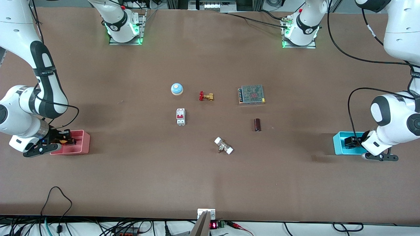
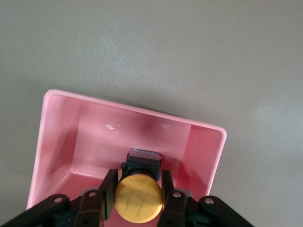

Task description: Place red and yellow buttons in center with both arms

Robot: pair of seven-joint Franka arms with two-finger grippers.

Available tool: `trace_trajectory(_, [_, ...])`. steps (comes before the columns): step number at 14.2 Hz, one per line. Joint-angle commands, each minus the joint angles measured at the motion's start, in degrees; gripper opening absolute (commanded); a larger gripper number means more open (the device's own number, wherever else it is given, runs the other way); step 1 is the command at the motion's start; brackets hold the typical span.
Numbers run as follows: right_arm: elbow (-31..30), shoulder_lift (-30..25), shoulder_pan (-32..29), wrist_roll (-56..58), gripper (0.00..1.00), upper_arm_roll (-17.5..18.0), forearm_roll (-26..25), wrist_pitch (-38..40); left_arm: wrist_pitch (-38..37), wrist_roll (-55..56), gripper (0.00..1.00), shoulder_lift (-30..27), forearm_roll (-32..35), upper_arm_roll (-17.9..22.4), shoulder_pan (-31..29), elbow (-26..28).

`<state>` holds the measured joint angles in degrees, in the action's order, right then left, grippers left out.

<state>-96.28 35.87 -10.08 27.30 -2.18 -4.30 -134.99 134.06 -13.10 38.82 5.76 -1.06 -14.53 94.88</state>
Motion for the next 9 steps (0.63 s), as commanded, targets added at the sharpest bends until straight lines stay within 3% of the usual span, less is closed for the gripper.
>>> trace_trajectory(1, [-0.14,-0.01,-0.90,1.09,0.34,0.95,-0.09,-0.46,0.59,-0.96,0.50,0.03,0.57,-0.43,-0.59,0.22])
trace_trajectory(4, [0.74,-3.86,-0.82,2.67,0.34,1.21,0.52,7.24,0.15,-0.79,0.35,0.12,0.57,-0.43,-0.59,0.22])
trace_trajectory(7, [1.18,-12.02,-0.55,1.80,0.34,3.31,0.78,18.49,-0.20,-0.87,0.33,-1.10,0.57,-0.52,-0.41,-0.04])
trace_trajectory(9, [1.10,-16.43,-0.20,-4.84,0.34,7.17,0.87,24.56,-2.38,-0.88,0.34,-3.47,0.65,-0.52,-0.15,-0.74])
